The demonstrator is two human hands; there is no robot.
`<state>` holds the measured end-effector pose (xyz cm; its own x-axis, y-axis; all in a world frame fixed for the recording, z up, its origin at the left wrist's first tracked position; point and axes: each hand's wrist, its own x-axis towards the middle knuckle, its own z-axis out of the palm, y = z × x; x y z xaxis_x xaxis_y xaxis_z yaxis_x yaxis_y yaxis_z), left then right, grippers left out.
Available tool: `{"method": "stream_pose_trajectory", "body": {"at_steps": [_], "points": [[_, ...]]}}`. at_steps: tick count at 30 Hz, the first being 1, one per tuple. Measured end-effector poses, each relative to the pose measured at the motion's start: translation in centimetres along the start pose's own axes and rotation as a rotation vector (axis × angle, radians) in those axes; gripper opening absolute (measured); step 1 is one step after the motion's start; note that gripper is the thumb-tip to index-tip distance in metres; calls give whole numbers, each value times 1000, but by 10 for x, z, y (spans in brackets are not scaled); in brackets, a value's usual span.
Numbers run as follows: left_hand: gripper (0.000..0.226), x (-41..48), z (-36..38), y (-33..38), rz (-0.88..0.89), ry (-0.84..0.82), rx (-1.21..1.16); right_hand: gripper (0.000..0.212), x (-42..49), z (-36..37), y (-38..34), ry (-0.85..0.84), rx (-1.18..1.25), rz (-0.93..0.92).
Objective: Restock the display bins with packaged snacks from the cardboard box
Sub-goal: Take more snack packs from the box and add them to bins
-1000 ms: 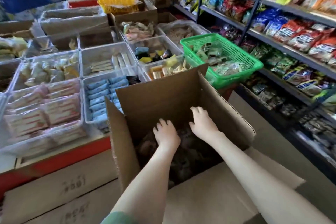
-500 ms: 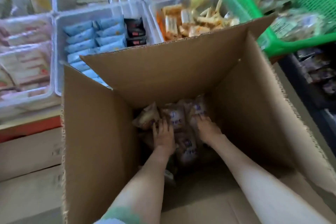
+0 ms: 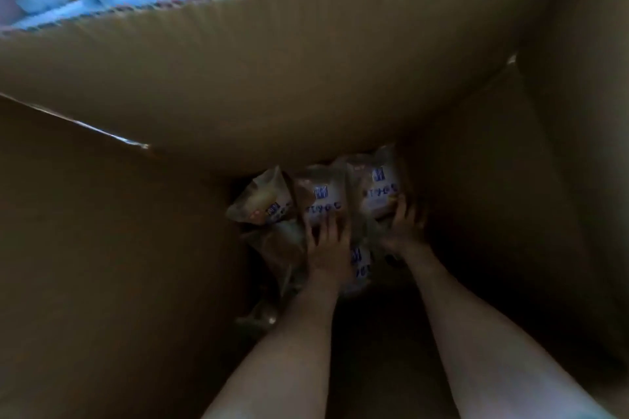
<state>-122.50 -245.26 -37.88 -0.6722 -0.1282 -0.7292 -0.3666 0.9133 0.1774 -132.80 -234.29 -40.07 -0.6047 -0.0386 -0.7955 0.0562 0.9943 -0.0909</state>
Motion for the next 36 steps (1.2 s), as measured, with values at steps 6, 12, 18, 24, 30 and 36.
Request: {"method": "stream_pose_trajectory", "body": {"at_steps": [6, 12, 18, 24, 30, 36], "points": [[94, -3, 0, 9, 3, -36, -33, 101, -2, 1, 1, 38, 156, -5], [87, 0, -7, 16, -122, 56, -416, 91, -9, -1, 3, 64, 218, 30], [25, 3, -16, 24, -324, 28, -1283, 77, -22, -16, 14, 18, 353, -28], [58, -12, -30, 30, -72, -155, -1294, 52, -43, -40, 10, 14, 555, -157], [97, -36, -66, 38, 48, 133, -1226, 57, -101, -90, -10, -22, 696, -338], [58, -116, -134, 44, 102, 366, -1383, 64, -193, -130, -9, 225, 1067, -488]]}}
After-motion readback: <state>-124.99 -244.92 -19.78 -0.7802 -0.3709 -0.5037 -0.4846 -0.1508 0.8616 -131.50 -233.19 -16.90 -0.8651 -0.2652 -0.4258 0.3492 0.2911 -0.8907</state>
